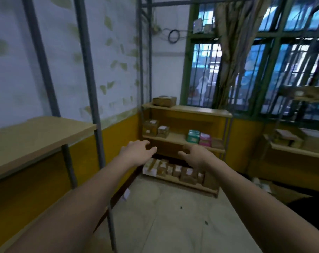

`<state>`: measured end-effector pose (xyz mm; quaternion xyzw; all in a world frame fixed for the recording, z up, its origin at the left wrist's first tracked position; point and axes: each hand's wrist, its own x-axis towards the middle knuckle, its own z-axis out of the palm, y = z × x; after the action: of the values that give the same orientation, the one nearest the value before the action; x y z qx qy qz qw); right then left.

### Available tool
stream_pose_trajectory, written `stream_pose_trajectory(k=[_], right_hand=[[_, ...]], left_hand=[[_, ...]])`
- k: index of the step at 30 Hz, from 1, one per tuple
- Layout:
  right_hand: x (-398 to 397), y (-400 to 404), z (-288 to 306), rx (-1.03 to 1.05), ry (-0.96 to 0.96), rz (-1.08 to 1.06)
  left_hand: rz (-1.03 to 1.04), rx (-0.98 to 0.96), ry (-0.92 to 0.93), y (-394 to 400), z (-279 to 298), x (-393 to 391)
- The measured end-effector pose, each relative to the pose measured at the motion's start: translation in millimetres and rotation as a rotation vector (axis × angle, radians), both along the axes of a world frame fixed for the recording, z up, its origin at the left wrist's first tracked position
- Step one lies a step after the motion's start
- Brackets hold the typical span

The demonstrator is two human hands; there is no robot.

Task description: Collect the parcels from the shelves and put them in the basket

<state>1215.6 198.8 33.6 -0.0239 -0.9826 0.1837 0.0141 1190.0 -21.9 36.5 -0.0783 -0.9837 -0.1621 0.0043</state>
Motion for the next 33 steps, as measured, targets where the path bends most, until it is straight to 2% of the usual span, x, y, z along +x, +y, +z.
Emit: stream_pose_trajectory(k=[4,8,12,15,25,33], right_hand=[[-75,35,7,0.026,-0.025,-0.099],[-154,71,17,0.001,0.055,-0.197],[-216,91,6,-0.041,-0.003,-0.209],[-264,109,-10,-0.049,0.027,-0.202],[-446,208,-64,-0.102,-0.052,-0.157],[-592,254,-114,-0.118,-0.223,-0.037]], left_hand=[[-0.106,0.042,-0.005,29,11,-88],[-0.198,0.02,0.011,58,20,-172],[-0.259,-0.039,-0.051,96,16,-240],[-0.283,-0.065,-0.035,130,7,-294],[-0.242,-0.033,-0.12,234,-42,-478],[-0.144,-0.009,-0.213,260,-101,-603]])
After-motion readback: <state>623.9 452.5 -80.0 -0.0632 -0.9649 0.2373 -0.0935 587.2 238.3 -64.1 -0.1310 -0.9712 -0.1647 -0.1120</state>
